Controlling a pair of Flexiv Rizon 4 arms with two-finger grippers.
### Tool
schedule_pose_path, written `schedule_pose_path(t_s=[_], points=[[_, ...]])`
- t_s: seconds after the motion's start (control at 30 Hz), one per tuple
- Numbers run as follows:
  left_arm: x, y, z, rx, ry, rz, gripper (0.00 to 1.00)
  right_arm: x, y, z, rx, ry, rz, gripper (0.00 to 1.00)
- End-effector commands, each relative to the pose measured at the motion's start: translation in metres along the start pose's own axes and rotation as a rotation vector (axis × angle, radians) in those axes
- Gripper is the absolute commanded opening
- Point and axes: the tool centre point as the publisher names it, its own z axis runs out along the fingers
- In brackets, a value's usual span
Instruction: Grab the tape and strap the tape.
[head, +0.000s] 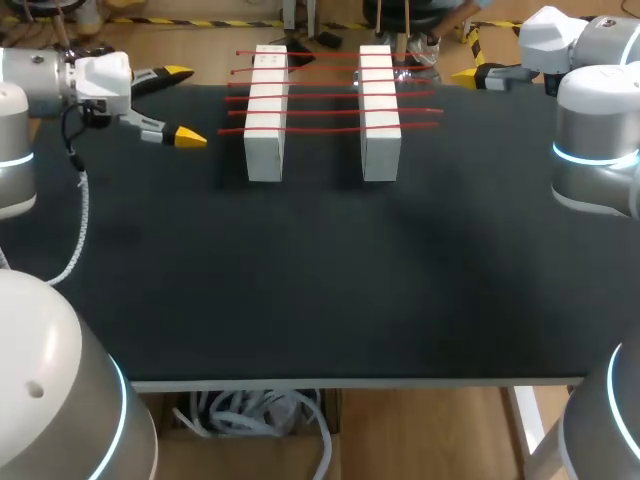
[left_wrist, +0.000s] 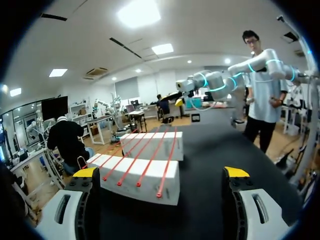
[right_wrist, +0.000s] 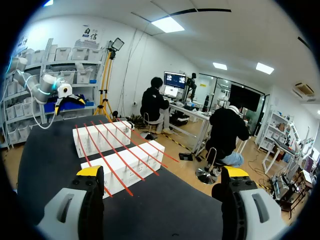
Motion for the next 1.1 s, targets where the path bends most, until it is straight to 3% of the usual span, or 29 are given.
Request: schedule_pose_path(t_s=[0.03, 0.1, 0.2, 0.23, 0.3, 0.53, 0.67, 0.7, 0.77, 0.8, 1.03, 1.1], points=[[-0.004, 0.014, 0.004, 0.016, 0.051, 0.001, 1.00, -0.001, 0.000, 0.000, 0.003, 0.002, 0.000, 1.00], [-0.003, 0.019, 0.006, 0.024, 0.061, -0.002, 0.99, -0.001, 0.000, 0.000, 0.003, 0.002, 0.000, 1.00], [0.000, 0.026, 0.010, 0.033, 0.083, 0.001, 0.89, -0.001, 0.000, 0.000, 0.003, 0.002, 0.000, 1.00], [0.001, 0.028, 0.011, 0.035, 0.090, 0.000, 0.78, -0.001, 0.000, 0.000, 0.003, 0.002, 0.000, 1.00], [0.003, 0.034, 0.013, 0.038, 0.097, -0.006, 0.75, -0.001, 0.000, 0.000, 0.003, 0.002, 0.000, 1.00], [0.008, 0.046, 0.019, 0.040, 0.127, -0.013, 0.80, -0.001, 0.000, 0.000, 0.003, 0.002, 0.000, 1.00], [0.007, 0.052, 0.021, 0.038, 0.129, -0.023, 0.69, -0.001, 0.000, 0.000, 0.003, 0.002, 0.000, 1.00], [0.007, 0.053, 0.023, 0.037, 0.129, -0.026, 0.55, -0.001, 0.000, 0.000, 0.003, 0.002, 0.000, 1.00], [0.005, 0.055, 0.025, 0.038, 0.132, -0.029, 0.53, -0.001, 0.000, 0.000, 0.003, 0.002, 0.000, 1.00], [0.005, 0.056, 0.026, 0.041, 0.135, -0.029, 0.47, -0.001, 0.000, 0.000, 0.003, 0.002, 0.000, 1.00], [0.002, 0.059, 0.033, 0.049, 0.154, -0.031, 0.53, -0.001, 0.000, 0.000, 0.003, 0.002, 0.000, 1.00], [0.000, 0.060, 0.034, 0.052, 0.155, -0.032, 0.51, -0.001, 0.000, 0.000, 0.003, 0.002, 0.000, 1.00]])
